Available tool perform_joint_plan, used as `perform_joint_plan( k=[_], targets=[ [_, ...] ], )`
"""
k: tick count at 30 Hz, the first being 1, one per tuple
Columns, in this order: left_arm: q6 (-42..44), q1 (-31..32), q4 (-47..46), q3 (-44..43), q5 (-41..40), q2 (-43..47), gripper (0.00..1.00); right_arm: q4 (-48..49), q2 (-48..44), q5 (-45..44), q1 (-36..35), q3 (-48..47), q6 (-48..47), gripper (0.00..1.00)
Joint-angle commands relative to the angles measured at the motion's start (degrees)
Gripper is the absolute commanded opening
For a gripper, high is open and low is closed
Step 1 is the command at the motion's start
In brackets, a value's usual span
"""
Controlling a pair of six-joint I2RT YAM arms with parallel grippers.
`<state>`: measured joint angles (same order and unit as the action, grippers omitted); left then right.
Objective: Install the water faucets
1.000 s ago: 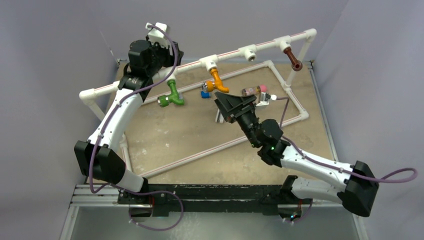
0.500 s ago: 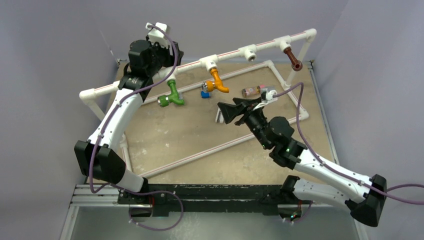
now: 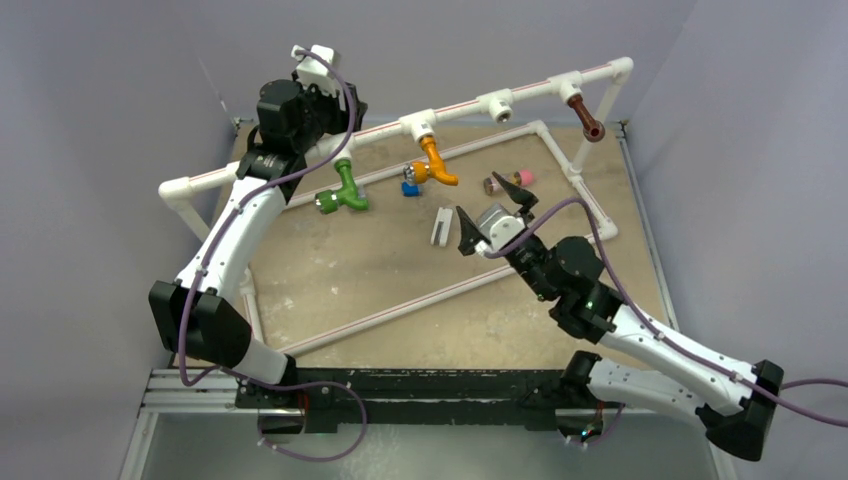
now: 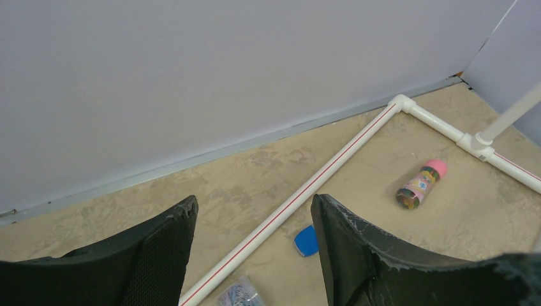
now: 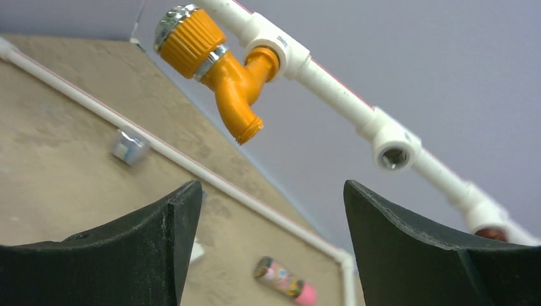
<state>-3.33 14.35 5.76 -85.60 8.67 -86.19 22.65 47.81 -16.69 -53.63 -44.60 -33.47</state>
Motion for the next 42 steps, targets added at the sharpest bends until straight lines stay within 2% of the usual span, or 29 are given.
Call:
perform_joint_plan(
  k=[1,11,17,21,26,31,33,37,39,41,42],
  targets=[
    [0.7,1.2,9.0,3.9,1.7,-4.2,0.65,4.9,1.9,3.3,-0.8,-3.5,-19.9,0.84],
    [0.8,1.2,8.9,3.9,1.7,-4.2,0.65,19.7,9.6,3.2,-4.1,-2.6,-42.5,0.89],
    [0.8,1.2,9.0,3.9,1.6,-4.3,0.65,31.9,17.2,-1.7,-5.9,-1.7,-54.3,0.9],
    [1.0,1.2,9.0,3.9,1.4,-4.2,0.65,38.9,22.6,-3.3,-5.9,-2.7,-56.9,0.89],
    [1.0,1.2,8.8,4.0,1.4,-4.2,0.65,42.4,27.5,-5.7,-5.9,-5.1,-56.3,0.87],
    [1.1,1.2,8.9,4.0,1.3,-4.1,0.65,44.1,30.6,-6.3,-5.9,-7.3,-53.0,0.8],
    [1.1,1.2,8.9,4.0,1.3,-4.0,0.65,45.4,31.8,-7.4,-5.8,-7.8,-52.0,0.74],
    [1.1,1.2,8.8,4.0,1.2,-4.0,0.65,45.9,32.3,-8.1,-5.9,-7.9,-46.8,0.5],
    [1.1,1.2,8.9,3.9,1.3,-4.0,0.65,46.0,32.2,-7.8,-5.9,-7.7,-43.8,0.36],
    [1.1,1.2,8.9,3.9,1.3,-4.0,0.65,46.7,32.3,-8.3,-6.0,-7.5,-38.8,0.14],
    [1.1,1.2,8.9,3.9,1.3,-4.0,0.65,47.0,32.2,-8.6,-6.1,-7.5,-36.9,0.08]
  ],
)
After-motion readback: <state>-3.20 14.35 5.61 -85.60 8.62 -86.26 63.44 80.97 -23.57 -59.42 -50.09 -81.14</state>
